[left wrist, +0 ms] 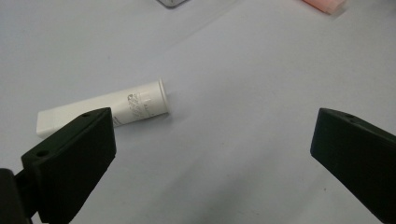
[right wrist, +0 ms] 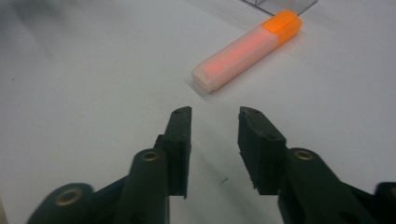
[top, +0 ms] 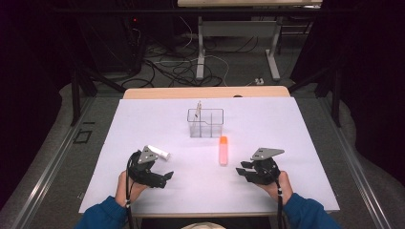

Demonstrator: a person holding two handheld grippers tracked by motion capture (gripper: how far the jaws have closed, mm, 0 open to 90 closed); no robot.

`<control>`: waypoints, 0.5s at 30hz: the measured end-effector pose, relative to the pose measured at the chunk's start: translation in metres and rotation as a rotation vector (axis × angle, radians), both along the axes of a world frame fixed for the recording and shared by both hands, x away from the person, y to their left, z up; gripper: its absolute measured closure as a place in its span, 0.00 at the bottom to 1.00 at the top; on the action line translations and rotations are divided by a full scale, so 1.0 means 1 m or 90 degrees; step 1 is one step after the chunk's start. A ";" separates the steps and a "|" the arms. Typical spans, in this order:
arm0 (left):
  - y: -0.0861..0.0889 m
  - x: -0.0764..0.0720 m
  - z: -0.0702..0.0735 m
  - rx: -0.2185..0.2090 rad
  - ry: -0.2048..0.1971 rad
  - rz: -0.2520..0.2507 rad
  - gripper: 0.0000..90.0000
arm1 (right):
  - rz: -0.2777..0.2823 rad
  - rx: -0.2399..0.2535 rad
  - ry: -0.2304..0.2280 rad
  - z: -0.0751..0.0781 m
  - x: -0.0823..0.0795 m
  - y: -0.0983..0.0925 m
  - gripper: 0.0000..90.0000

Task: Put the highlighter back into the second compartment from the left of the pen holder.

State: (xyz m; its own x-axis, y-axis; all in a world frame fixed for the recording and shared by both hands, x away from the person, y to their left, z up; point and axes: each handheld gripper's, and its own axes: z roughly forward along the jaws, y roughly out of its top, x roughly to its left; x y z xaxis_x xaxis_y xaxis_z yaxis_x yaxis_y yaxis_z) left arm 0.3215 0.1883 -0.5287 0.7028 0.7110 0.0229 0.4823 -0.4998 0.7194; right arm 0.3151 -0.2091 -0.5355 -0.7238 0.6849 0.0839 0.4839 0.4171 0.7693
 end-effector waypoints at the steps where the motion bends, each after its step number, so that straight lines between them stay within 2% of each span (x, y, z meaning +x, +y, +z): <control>1: 0.000 0.000 0.000 -0.002 0.000 0.002 0.00 | 0.000 0.000 0.000 0.000 0.000 0.000 0.75; 2: 0.000 0.000 0.000 -0.002 0.000 0.001 0.00 | -0.003 0.003 -0.004 0.000 0.002 0.005 0.84; 8: 0.000 0.000 0.000 -0.002 -0.002 0.002 0.00 | 0.002 -0.015 -0.010 -0.001 0.008 0.021 0.99; 15: 0.000 0.001 0.000 -0.007 -0.003 0.003 0.00 | 0.011 -0.033 -0.016 -0.004 0.014 0.040 1.00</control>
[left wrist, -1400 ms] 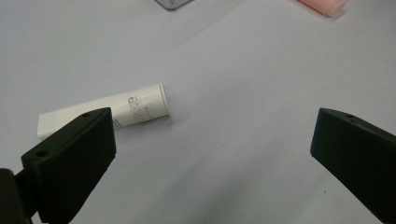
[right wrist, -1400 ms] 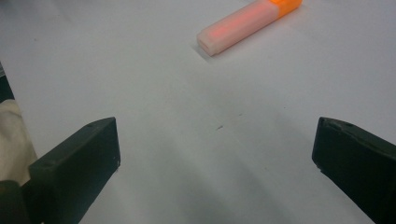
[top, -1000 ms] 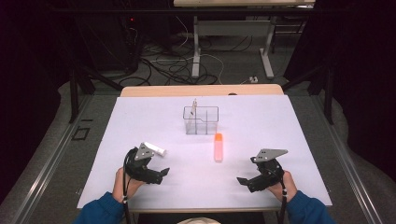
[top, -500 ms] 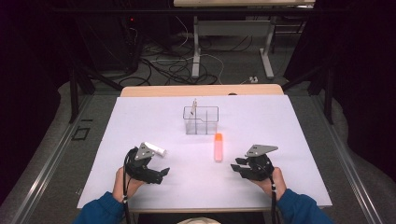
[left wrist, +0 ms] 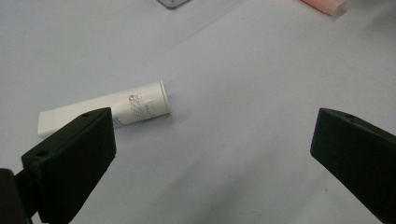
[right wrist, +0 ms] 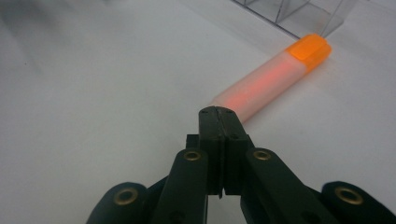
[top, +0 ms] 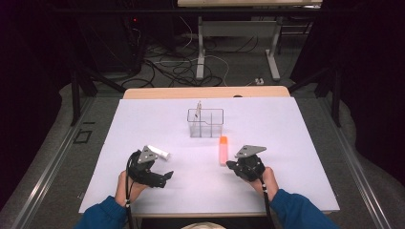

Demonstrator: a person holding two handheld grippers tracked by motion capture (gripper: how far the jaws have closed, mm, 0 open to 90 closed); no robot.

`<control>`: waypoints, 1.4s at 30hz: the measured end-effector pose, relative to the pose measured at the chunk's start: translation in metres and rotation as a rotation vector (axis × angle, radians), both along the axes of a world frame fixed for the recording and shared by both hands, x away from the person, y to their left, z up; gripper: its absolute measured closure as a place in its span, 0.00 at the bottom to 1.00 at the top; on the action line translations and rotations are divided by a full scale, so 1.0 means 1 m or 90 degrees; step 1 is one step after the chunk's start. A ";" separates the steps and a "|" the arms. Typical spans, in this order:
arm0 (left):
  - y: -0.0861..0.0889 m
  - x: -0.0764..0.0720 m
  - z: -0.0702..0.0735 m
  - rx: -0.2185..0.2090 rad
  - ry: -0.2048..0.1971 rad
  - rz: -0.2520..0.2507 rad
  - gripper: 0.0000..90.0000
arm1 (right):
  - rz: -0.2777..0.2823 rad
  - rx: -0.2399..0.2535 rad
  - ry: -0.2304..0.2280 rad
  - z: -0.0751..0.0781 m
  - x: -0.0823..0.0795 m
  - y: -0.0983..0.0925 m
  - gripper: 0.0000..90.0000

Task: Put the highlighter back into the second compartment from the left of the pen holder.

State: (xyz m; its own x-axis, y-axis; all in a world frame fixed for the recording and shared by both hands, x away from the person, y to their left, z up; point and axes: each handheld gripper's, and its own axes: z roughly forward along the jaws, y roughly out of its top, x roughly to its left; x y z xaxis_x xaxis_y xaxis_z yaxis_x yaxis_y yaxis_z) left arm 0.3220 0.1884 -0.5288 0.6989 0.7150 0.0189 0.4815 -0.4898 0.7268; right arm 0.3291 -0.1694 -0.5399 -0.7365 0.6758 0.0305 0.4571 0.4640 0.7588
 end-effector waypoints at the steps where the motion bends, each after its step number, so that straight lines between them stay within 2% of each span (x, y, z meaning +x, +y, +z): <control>1: 0.000 0.000 0.000 0.000 0.002 0.000 0.00 | 0.002 -0.002 -0.003 -0.001 0.001 0.003 1.00; 5: 0.000 0.000 0.000 0.000 0.003 -0.001 0.00 | 0.004 -0.014 -0.001 -0.005 0.009 0.019 1.00; 8: 0.000 0.000 0.000 0.002 0.009 -0.001 0.00 | 0.004 -0.013 -0.004 -0.006 0.013 0.025 1.00; 10: 0.001 0.000 0.000 0.003 0.002 -0.004 0.00 | 0.002 -0.026 0.004 -0.007 0.016 0.031 1.00; 11: 0.000 0.000 0.000 0.002 0.002 -0.002 0.00 | 0.003 -0.023 0.009 -0.008 0.017 0.033 1.00; 14: 0.000 0.000 0.000 0.002 0.001 -0.003 0.00 | -0.005 -0.024 0.005 -0.011 0.022 0.039 1.00; 15: 0.000 0.000 0.000 0.000 0.003 -0.002 0.00 | -0.007 -0.030 0.015 -0.010 0.023 0.040 1.00; 17: 0.001 0.000 0.000 -0.001 0.003 -0.003 0.00 | -0.008 -0.028 0.008 -0.013 0.025 0.043 1.00; 21: 0.001 0.000 0.001 -0.001 0.003 -0.004 0.00 | -0.013 -0.037 0.022 -0.014 0.027 0.043 1.00; 34: 0.002 0.001 0.001 0.002 0.002 -0.006 0.00 | -0.015 -0.047 0.024 -0.014 0.027 0.042 1.00; 36: 0.002 0.001 0.001 0.004 0.002 -0.006 0.00 | -0.015 -0.040 0.020 -0.015 0.027 0.042 1.00; 42: 0.002 0.001 0.001 0.003 0.001 -0.005 0.00 | -0.022 -0.055 0.021 -0.015 0.027 0.043 1.00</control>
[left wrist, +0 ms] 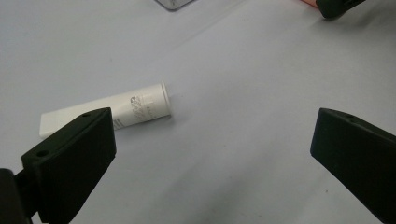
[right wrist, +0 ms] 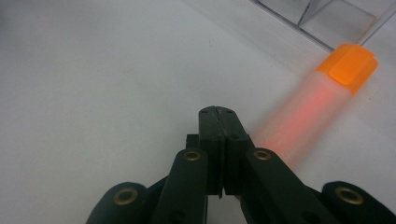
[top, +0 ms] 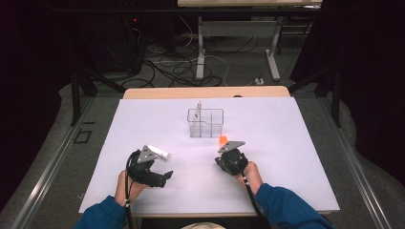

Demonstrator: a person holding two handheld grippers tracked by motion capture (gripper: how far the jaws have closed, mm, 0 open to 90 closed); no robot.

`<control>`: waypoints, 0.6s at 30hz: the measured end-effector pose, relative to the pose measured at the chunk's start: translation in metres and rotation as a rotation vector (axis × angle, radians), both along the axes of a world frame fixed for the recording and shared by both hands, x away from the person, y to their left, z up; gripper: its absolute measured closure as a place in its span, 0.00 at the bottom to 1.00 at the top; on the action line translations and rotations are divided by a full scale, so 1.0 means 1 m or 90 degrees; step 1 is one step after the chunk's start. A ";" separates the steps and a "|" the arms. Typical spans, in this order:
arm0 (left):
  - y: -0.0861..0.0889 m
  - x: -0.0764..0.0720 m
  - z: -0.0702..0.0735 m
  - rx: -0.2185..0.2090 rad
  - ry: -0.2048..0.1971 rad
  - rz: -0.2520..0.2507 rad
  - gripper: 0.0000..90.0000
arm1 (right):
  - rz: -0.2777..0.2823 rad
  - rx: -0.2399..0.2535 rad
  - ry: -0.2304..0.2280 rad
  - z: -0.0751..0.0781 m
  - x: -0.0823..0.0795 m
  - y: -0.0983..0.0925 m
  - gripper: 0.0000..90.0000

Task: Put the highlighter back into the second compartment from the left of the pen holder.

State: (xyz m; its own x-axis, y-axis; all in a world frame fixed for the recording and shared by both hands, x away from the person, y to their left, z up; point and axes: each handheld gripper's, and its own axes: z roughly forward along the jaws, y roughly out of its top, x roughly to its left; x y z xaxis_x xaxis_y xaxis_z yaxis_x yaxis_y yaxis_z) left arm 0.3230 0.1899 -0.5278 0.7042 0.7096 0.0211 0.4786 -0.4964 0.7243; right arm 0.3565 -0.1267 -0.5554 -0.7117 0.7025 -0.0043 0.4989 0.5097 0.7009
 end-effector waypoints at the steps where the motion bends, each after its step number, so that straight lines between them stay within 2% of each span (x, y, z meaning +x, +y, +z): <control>1: 0.000 0.000 0.000 0.000 0.000 0.000 0.00 | -0.007 0.003 -0.004 -0.001 0.000 0.000 1.00; 2: 0.000 0.000 0.000 0.000 0.000 -0.001 0.00 | -0.010 -0.002 0.008 0.000 0.000 -0.001 1.00; 5: 0.000 0.000 0.000 -0.001 0.001 -0.001 0.00 | -0.013 -0.005 0.001 -0.001 0.001 -0.002 1.00; 6: 0.000 0.000 0.000 -0.001 0.001 -0.001 0.00 | -0.017 -0.006 0.012 0.000 0.000 -0.002 1.00; 8: 0.000 0.000 0.000 -0.002 -0.001 -0.001 0.00 | -0.022 -0.004 0.004 -0.001 0.000 -0.005 1.00; 9: 0.000 -0.001 0.000 -0.003 0.001 0.001 0.00 | -0.028 -0.011 0.014 0.000 -0.001 -0.006 1.00; 11: 0.001 0.000 0.000 -0.006 -0.002 0.001 0.00 | -0.031 -0.005 0.009 0.000 -0.002 -0.007 1.00; 13: 0.001 0.000 0.000 -0.005 -0.005 0.002 0.00 | -0.029 -0.012 0.009 0.002 -0.002 -0.012 1.00; 15: 0.001 -0.001 0.000 -0.005 0.000 0.004 0.00 | -0.038 -0.005 0.001 0.002 -0.002 -0.013 1.00; 16: 0.001 0.000 0.000 -0.006 -0.003 0.003 0.00 | -0.039 -0.002 0.009 0.003 -0.002 -0.015 1.00; 17: 0.001 0.000 0.000 -0.005 -0.002 0.003 0.00 | -0.046 -0.005 0.005 0.003 -0.001 -0.018 1.00; 18: 0.001 0.000 0.000 -0.005 -0.006 0.002 0.00 | -0.047 -0.006 0.016 0.004 -0.002 -0.021 1.00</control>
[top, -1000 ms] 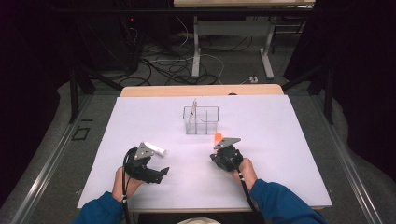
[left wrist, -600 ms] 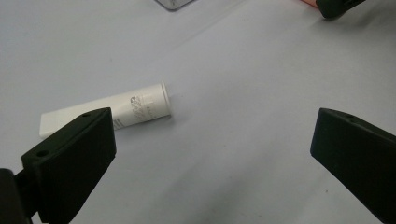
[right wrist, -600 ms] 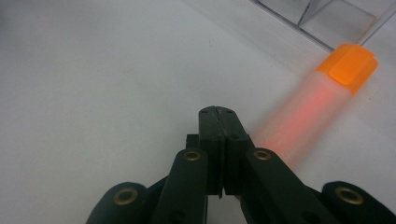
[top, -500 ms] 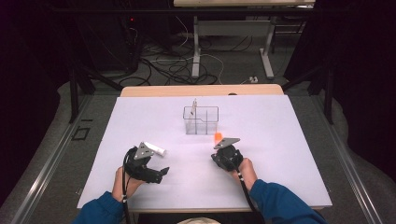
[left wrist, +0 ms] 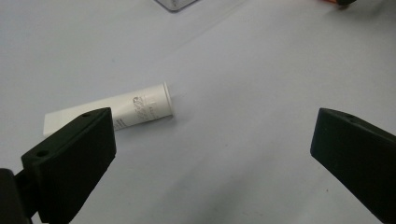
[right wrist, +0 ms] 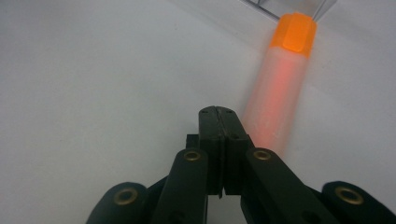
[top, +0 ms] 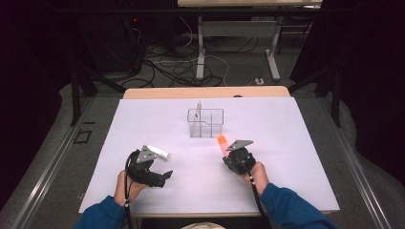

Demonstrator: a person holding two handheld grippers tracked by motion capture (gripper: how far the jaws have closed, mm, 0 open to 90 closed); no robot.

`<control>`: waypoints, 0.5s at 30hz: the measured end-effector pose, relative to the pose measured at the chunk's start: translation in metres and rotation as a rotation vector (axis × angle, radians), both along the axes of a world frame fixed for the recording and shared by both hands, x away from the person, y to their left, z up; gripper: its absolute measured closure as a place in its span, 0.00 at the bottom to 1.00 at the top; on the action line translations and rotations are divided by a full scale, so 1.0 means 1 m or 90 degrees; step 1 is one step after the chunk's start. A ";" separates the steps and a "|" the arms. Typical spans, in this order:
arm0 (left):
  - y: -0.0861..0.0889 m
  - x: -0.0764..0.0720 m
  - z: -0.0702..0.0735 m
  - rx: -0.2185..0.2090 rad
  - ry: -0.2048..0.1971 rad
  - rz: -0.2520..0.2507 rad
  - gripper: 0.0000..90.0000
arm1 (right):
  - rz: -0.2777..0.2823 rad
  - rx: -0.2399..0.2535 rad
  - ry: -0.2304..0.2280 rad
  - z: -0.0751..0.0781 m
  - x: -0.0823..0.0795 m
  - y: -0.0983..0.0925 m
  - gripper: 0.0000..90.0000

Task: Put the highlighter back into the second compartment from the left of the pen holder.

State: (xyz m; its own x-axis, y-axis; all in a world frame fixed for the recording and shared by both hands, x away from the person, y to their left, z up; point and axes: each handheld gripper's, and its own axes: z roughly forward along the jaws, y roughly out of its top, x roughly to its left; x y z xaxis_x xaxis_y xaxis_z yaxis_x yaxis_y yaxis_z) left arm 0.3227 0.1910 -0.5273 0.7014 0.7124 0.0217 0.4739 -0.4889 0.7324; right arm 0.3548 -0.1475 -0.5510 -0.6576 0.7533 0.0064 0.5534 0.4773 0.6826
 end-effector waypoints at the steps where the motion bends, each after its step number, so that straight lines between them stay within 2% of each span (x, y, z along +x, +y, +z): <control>1: 0.000 0.000 0.000 0.000 0.000 0.000 0.00 | -0.001 0.004 -0.012 -0.001 0.001 -0.002 1.00; 7: 0.000 0.000 0.000 0.000 0.001 0.001 0.00 | -0.007 0.007 -0.011 0.000 0.003 -0.009 1.00; 9: 0.000 0.000 0.000 0.001 0.004 0.002 0.00 | -0.006 -0.005 -0.002 0.001 0.003 -0.011 1.00; 13: 0.001 0.000 0.000 0.001 0.004 0.000 0.00 | -0.008 -0.004 -0.011 -0.001 0.005 -0.012 1.00; 15: 0.001 0.000 0.000 0.002 0.003 -0.002 0.00 | -0.009 -0.017 0.002 -0.001 0.005 -0.013 1.00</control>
